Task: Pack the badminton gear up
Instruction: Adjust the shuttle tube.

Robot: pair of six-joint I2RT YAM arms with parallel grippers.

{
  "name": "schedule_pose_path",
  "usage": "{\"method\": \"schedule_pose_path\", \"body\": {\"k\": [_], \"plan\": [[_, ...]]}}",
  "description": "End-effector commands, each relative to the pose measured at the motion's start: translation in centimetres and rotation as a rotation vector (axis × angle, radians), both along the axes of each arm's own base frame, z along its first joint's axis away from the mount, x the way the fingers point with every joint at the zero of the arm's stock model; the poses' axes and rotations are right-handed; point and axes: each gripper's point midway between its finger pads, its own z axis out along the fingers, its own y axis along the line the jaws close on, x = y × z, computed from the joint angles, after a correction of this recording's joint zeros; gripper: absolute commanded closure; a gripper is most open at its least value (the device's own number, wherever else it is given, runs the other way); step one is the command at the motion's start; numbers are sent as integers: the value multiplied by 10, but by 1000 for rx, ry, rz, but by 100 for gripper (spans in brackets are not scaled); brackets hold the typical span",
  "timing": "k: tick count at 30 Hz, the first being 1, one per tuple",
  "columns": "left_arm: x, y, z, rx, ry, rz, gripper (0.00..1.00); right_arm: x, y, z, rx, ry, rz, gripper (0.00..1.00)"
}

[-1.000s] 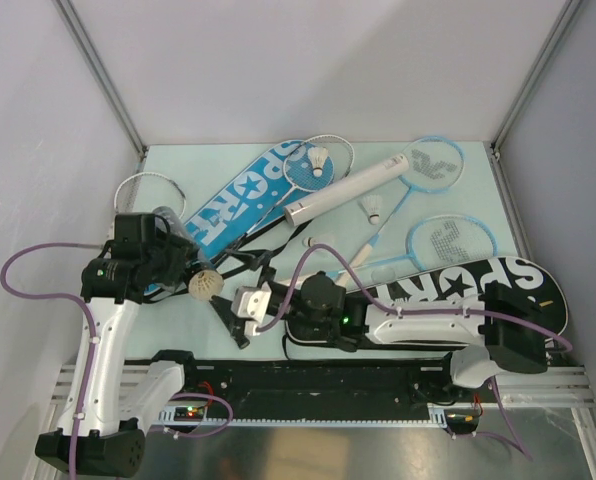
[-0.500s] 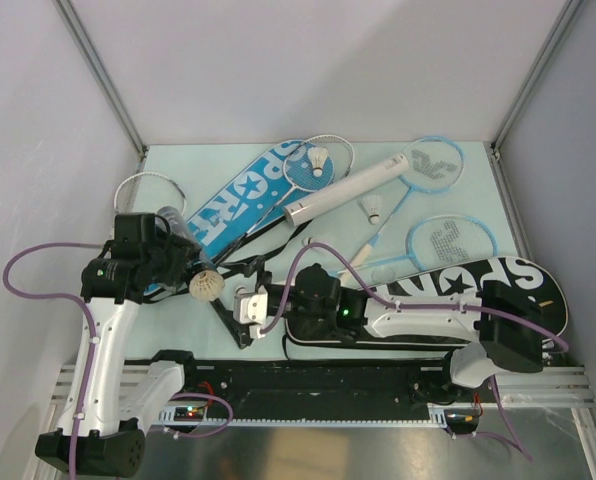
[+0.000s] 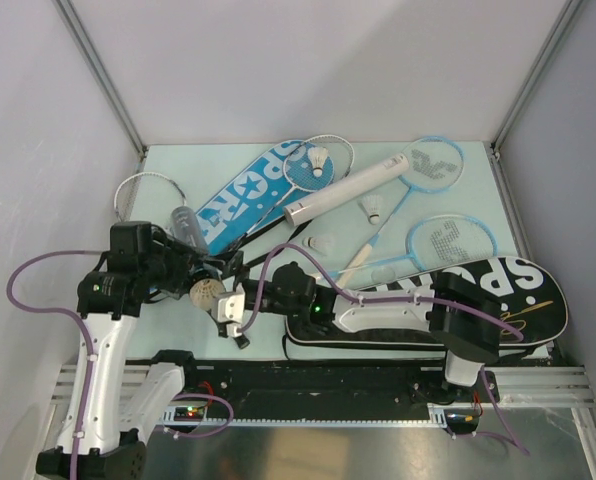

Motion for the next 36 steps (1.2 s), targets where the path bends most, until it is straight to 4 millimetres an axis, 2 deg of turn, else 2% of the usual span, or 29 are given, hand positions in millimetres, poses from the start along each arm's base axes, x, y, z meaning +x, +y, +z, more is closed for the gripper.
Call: {"method": "schedule_pose_path", "body": {"k": [1,6,8,11,14,18,20,23,26,27,28,30,31,34,36], "plan": [[2,-7,11,-25,-67,-42,61,-6,6,45,126,-58,22,11],[2,-2,17,21,-99,-46,47,-11,4,50,136,-38,44,48],[2,-2,18,25,-103,-54,38,-13,0,52,139,-20,56,56],[3,-4,21,16,-104,-65,16,-13,-6,54,148,-8,58,60],[4,-5,28,15,-121,-69,3,-5,-12,52,149,3,38,62],[5,-1,39,38,-157,-60,1,8,-25,51,153,32,8,62],[7,11,44,104,-182,-35,0,16,-33,54,156,47,-8,62],[17,36,56,287,-267,-26,1,26,-46,65,174,76,-31,63],[31,51,68,541,-395,-147,1,41,-62,81,217,139,-57,63],[39,50,78,606,-472,-199,1,45,-66,85,230,164,-63,63],[42,44,79,687,-542,-306,2,50,-72,89,244,194,-70,64],[52,24,78,833,-714,-503,10,59,-81,96,266,250,-80,64],[53,12,82,896,-798,-583,10,63,-85,99,277,279,-81,65],[52,-22,64,1113,-962,-908,5,70,-95,110,297,338,-88,66],[53,-31,55,1241,-1005,-1041,3,75,-99,118,308,362,-99,66]]}}
